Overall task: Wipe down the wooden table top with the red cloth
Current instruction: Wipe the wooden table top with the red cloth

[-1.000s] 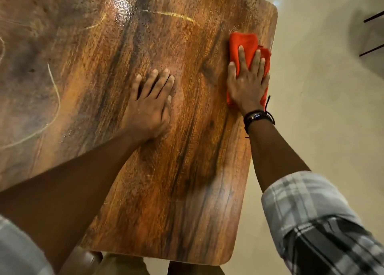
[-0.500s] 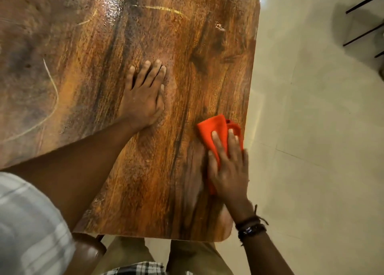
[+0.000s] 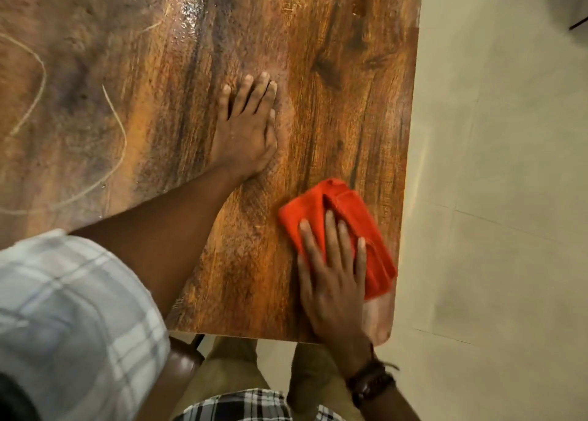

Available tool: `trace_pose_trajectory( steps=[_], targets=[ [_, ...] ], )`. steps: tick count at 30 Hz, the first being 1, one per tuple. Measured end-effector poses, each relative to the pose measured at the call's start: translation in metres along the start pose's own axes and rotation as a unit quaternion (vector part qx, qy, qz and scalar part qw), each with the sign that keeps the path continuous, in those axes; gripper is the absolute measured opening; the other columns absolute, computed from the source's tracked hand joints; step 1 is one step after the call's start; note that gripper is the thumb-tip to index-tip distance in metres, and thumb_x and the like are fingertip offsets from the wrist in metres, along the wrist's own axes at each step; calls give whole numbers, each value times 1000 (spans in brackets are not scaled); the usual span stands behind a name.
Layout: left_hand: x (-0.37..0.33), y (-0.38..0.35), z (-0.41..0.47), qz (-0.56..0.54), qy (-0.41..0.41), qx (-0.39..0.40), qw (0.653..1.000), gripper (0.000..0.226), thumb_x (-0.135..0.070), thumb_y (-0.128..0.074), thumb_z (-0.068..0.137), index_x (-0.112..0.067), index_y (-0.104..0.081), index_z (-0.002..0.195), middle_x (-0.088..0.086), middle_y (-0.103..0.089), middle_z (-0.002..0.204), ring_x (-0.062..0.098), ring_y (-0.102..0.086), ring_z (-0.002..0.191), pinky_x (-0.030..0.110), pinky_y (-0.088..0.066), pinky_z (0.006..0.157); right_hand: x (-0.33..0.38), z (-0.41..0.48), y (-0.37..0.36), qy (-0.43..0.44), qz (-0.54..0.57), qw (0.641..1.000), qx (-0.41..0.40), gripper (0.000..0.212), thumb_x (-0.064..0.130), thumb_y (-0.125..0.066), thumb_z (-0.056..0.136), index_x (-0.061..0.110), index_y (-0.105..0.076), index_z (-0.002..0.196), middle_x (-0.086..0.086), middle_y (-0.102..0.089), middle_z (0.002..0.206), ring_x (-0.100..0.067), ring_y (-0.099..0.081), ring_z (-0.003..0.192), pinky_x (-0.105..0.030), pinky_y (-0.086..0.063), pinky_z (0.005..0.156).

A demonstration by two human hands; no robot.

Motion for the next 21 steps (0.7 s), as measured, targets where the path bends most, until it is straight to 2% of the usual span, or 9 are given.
trace_pose_trajectory(
  steps=[5,8,13,18,21],
  targets=[
    [-1,1,1,3,-8,-2,1000,57,-31,-17,104,-14,-17,159,3,-12,168,24,-6,155,52,-2,124,-9,-94,-14,69,-66,995,43,54,52,-26,105,34,-27,157,-2,-14,168,-27,-22,152,-53,-13,123],
    [1,-1,1,-7,-5,-7,1000,57,-31,-18,104,-14,-19,159,3,-14,168,24,-6,155,52,-2,124,-34,-98,-6,31,-61,996,48,55,54,-26,105,33,-31,156,-5,-18,167,-29,-24,152,-54,-17,122],
    [0,-3,4,-1,-6,-12,1000,56,-29,-21,105,-14,-19,159,3,-14,168,24,-6,155,53,-2,124,-55,-39,9,-65,-6,998,-3,56,52,-26,104,28,-35,154,-9,-18,166,-28,-16,154,-61,-14,120],
    [0,-1,4,-10,-3,-20,1000,56,-30,-21,105,-14,-20,158,3,-15,167,24,-7,155,53,-3,124,-72,55,20,-121,20,992,-23,62,58,-22,102,35,-17,159,-6,-5,169,-24,-2,156,-59,-8,122],
    [0,-2,5,-9,1,-25,1000,57,-30,-21,105,-13,-17,159,4,-15,167,24,-7,155,53,-5,124,-81,114,29,-133,20,990,-45,63,59,-23,100,36,-17,159,-7,-8,168,-27,-7,155,-59,-13,122]
  ],
)
Point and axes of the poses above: each hand's wrist, its own z-axis towards the middle knuckle, its own y-axis out of the back of the hand, x = y × z, the point moved 5 cm from there along z, towards the middle knuckle
